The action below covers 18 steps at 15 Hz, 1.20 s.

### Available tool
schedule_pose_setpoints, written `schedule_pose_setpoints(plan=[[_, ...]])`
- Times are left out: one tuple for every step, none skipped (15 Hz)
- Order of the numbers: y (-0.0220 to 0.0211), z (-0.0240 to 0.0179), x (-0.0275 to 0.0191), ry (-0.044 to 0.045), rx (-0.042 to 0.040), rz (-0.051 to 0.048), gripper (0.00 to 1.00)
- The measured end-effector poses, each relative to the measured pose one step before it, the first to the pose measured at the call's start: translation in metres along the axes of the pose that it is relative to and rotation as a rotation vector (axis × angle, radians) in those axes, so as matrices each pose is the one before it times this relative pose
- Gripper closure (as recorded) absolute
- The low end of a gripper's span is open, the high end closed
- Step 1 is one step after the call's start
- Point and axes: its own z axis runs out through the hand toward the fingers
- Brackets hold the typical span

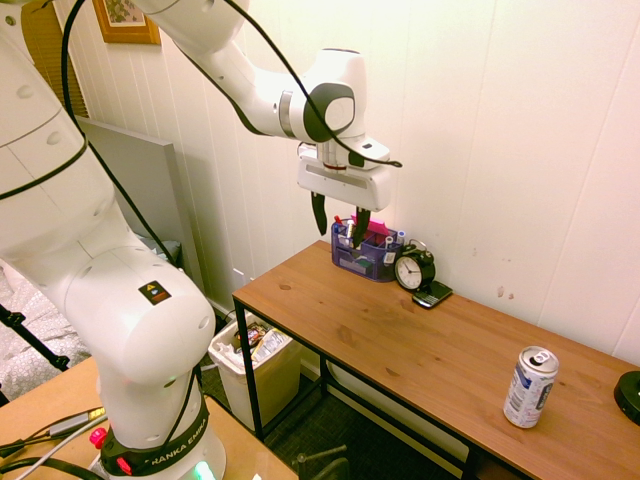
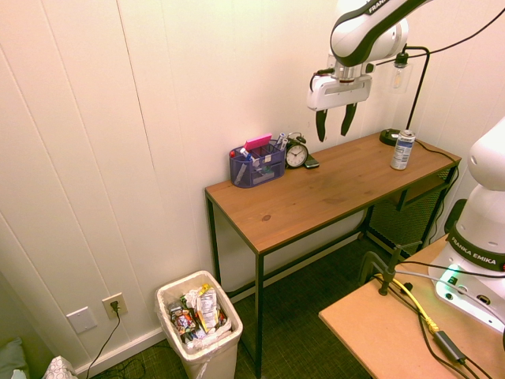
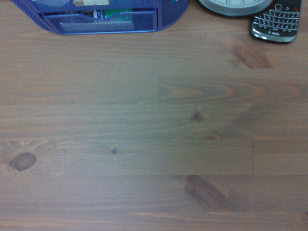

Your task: Throw the can in the trash bin

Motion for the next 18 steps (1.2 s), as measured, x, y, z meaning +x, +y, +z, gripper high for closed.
schedule_pose_setpoints(plan=[[0.0004,0.00062,0.00073,-0.00224,0.00099,0.00181,0.0],[0.00199,0.00032,0.00266,-0.00568,0.00542,0.00173,0.0],[0.00343,0.00008,0.00417,-0.00882,0.0083,0.00742,0.0],[0.00584,-0.00021,0.00711,-0.00601,0.00692,0.01241,0.0],[0.0089,-0.00066,0.01121,-0.00631,0.00837,0.02395,0.0],[0.01236,-0.00158,0.01612,-0.00599,0.01097,0.03123,0.0],[0.01581,-0.00214,0.02121,-0.00138,0.00843,0.04439,0.0],[0.01764,-0.00267,0.02511,0.00059,0.0079,0.05639,0.0],[0.01682,-0.00165,0.02611,0.0007,0.0047,0.05427,0.0],[0.01397,0.00076,0.02415,-0.00387,-0.00279,0.0483,0.0],[0.01099,0.0034,0.02268,-0.01406,-0.00959,0.03898,0.0],[0.0066,0.00619,0.01972,-0.01824,-0.00655,0.03026,0.0],[0.00308,0.00841,0.01663,-0.01567,-0.00665,0.02787,0.0],[0.00174,0.00947,0.01525,-0.01111,-0.01161,0.02693,0.0],[0.00122,0.00846,0.01411,-0.00877,-0.00971,0.02724,0.0],[0.00268,0.00642,0.01449,-0.00456,-0.0059,0.02893,0.0],[0.00498,0.00379,0.0149,-0.00134,-0.00197,0.0331,0.0],[0.00673,0.00172,0.01511,0.00208,-0.0017,0.02894,0.0]])
